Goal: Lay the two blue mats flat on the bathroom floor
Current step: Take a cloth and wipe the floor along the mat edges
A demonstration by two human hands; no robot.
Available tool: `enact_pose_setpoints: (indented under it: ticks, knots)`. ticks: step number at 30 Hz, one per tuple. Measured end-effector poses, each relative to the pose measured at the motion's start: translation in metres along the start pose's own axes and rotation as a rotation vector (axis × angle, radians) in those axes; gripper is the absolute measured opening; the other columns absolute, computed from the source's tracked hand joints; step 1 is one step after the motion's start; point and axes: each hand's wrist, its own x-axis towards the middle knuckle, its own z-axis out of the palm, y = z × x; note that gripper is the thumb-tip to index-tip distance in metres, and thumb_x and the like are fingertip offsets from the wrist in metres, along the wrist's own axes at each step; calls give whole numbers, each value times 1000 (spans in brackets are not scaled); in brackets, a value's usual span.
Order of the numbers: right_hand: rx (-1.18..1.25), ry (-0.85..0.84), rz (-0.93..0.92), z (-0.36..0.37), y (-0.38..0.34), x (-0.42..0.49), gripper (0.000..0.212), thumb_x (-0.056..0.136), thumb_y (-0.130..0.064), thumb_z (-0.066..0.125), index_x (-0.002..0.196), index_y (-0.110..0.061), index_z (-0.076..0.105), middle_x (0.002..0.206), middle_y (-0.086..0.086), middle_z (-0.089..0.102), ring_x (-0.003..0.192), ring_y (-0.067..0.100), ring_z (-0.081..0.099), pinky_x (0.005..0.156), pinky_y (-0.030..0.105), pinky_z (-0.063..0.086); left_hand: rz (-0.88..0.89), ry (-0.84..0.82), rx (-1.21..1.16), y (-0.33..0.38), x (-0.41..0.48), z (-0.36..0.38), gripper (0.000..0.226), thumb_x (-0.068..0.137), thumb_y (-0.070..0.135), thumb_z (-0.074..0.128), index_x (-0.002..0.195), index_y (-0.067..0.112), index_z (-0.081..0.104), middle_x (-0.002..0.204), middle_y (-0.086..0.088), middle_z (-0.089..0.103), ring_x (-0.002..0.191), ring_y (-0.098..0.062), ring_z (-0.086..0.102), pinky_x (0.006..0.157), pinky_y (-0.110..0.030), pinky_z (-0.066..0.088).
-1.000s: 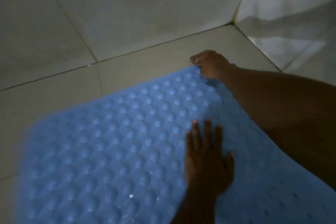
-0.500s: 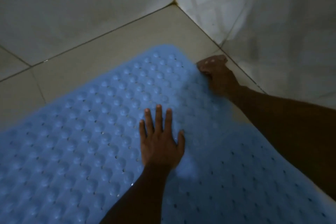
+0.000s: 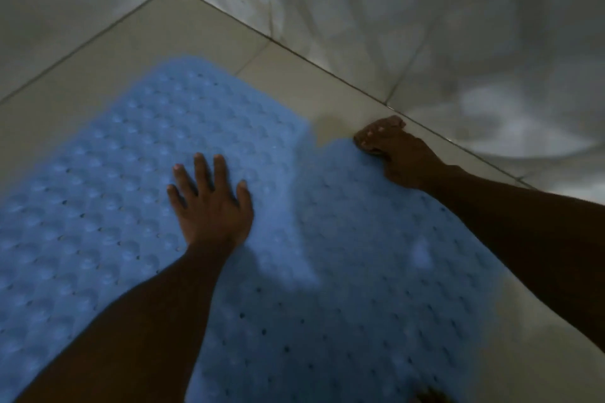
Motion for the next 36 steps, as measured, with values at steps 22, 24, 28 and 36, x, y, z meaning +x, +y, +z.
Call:
enact_pose_setpoints:
  ticks: [22,24,28,36]
  knots:
    - [-112,151,806,59,-37,-323,44,81,-33,26,113,-28,57,118,10,58,117,35,52,92,44,47,699,-126,81,94,-210,39,75,96,65,28,162,32,17,172,-3,5,157,-37,1,124,-57,11]
    - [-84,119,902,83,-76,-347,60,85,-39,26,133,-20,56,135,15,56,129,38,50,86,49,54,702,-123,66,94,-211,40,76,95,65,28,162,32,17,172,-3,6,157,-37,1,124,-56,11]
    - [-155,69,832,115,-138,-391,56,89,-34,37,134,-9,59,136,18,60,125,39,56,99,52,49,693,-118,51,93,-210,40,75,95,65,30,162,33,18,172,-3,8,157,-37,1,125,-55,9]
    - [5,273,787,29,-79,-358,53,93,-44,30,109,-14,71,115,14,71,109,37,64,93,43,49,688,-142,94,101,-226,36,68,102,53,26,163,24,16,171,-12,7,155,-43,3,125,-55,3]
